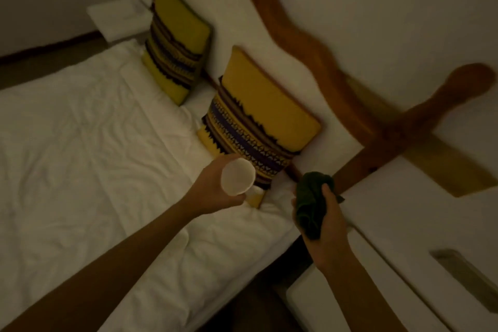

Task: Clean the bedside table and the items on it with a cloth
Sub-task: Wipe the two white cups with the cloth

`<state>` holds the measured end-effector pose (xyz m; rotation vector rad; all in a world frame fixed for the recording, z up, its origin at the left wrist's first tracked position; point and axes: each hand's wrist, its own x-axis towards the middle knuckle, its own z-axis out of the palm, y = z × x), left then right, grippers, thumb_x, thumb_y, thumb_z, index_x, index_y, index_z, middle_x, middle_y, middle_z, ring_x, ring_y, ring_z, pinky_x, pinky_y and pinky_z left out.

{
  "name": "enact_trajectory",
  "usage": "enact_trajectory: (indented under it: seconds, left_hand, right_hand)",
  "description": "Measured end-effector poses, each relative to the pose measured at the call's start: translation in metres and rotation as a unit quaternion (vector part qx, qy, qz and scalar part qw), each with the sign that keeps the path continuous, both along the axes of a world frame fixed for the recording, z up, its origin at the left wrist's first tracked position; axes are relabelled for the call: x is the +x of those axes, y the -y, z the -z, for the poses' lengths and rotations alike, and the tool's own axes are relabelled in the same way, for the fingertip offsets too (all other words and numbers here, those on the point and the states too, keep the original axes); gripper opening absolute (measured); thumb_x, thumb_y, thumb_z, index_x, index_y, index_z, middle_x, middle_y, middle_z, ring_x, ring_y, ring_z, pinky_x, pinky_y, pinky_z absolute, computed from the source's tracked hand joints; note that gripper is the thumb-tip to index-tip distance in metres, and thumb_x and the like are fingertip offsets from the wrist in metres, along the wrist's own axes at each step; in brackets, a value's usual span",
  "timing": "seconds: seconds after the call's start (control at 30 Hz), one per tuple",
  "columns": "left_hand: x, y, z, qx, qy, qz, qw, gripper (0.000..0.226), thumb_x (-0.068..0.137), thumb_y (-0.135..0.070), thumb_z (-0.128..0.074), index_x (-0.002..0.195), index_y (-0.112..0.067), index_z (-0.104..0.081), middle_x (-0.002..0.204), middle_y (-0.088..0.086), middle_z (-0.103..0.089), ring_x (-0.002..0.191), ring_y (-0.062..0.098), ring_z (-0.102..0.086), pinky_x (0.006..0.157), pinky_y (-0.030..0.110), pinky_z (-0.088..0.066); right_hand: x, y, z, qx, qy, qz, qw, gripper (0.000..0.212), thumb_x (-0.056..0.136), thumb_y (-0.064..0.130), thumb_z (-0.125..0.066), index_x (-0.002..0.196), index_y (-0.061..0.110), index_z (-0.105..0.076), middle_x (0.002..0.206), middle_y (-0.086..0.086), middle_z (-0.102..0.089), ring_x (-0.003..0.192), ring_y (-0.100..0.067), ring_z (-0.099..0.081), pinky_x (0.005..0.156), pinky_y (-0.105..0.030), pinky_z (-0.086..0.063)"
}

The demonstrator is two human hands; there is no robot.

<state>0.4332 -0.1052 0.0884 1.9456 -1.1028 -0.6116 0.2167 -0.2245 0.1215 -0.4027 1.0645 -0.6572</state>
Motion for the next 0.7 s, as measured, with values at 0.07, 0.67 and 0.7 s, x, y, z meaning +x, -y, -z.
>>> enact_trajectory:
  seconds: [0.07,0.67,0.7]
  left_hand:
    - [0.021,-0.020,0.037,0.052,0.014,-0.004,0.999,0.094,0.058,-0.027,-0.094,0.137,-0.020,-0.043,0.129,-0.007,-0.047,0.111,0.003,-0.048,0.090,0.010,-0.042]
    - [0.069,-0.078,0.301,0.318,0.007,0.047,0.947,0.099,0.059,-0.035,-0.094,0.140,-0.026,-0.036,0.139,-0.004,-0.047,0.119,0.024,-0.056,0.089,0.048,-0.056]
    - [0.066,-0.076,0.307,0.323,0.024,0.066,0.944,0.099,0.060,-0.035,-0.093,0.141,-0.026,-0.036,0.141,-0.004,-0.046,0.121,0.024,-0.054,0.091,0.049,-0.055]
  right_hand:
    - [0.018,-0.016,0.035,0.042,-0.018,-0.018,0.999,0.032,0.099,0.040,-0.055,0.118,0.019,-0.069,0.111,-0.011,-0.074,0.088,-0.023,-0.073,0.062,-0.029,-0.062]
    - [0.149,-0.037,0.285,0.062,-0.250,-0.231,0.938,0.059,0.093,0.047,-0.063,0.143,0.017,-0.053,0.132,-0.011,-0.063,0.119,-0.032,-0.060,0.108,-0.051,-0.046]
    - [0.151,-0.038,0.289,0.065,-0.252,-0.233,0.937,0.059,0.093,0.047,-0.063,0.142,0.016,-0.053,0.131,-0.011,-0.063,0.119,-0.031,-0.061,0.108,-0.050,-0.046]
